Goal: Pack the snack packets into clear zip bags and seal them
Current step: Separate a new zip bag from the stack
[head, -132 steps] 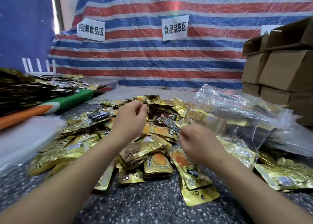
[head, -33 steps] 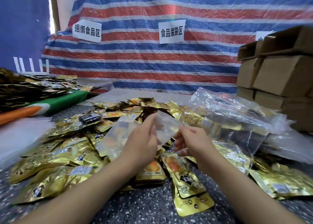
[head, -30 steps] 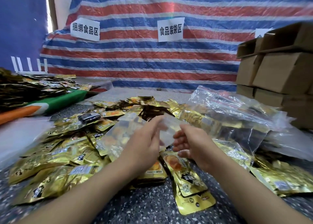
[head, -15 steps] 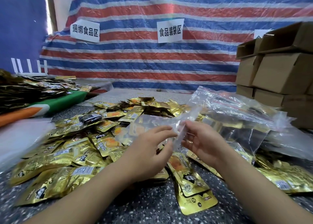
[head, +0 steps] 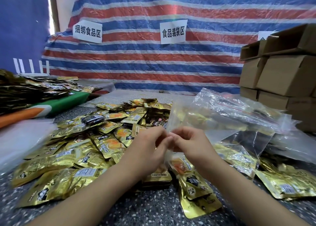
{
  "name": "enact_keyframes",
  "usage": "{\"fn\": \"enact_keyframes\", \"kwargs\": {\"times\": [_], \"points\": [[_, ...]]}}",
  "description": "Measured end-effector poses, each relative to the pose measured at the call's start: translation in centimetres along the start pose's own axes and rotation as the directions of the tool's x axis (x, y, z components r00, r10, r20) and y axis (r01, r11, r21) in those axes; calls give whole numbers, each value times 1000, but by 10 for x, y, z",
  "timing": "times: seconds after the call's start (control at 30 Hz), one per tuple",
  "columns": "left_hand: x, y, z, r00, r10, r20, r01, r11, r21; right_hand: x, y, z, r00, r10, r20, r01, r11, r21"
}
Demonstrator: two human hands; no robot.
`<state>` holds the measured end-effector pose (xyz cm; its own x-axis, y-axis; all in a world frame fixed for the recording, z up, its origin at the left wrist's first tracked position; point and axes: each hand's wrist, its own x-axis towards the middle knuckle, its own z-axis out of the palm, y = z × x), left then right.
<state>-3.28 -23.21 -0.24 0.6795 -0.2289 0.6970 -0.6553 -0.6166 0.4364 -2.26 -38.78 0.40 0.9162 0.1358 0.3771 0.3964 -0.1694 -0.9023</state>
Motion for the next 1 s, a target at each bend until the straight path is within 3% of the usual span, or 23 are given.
{"fn": "enact_keyframes", "kwargs": {"times": [0.17,0.73,1.0], "points": [[0,-5,1,998,-25,59,24,1000,9,-1,-4,-3,998,49,34,-50,998,45],[0,-4,-4,990,10,143,-14,999,29,-3,-9,-2,999,27,33,-25,997,-76],[1,-4,-3,994,-35,104,32,999,29,-4,-11,2,999,30,40,-31,999,18]]}}
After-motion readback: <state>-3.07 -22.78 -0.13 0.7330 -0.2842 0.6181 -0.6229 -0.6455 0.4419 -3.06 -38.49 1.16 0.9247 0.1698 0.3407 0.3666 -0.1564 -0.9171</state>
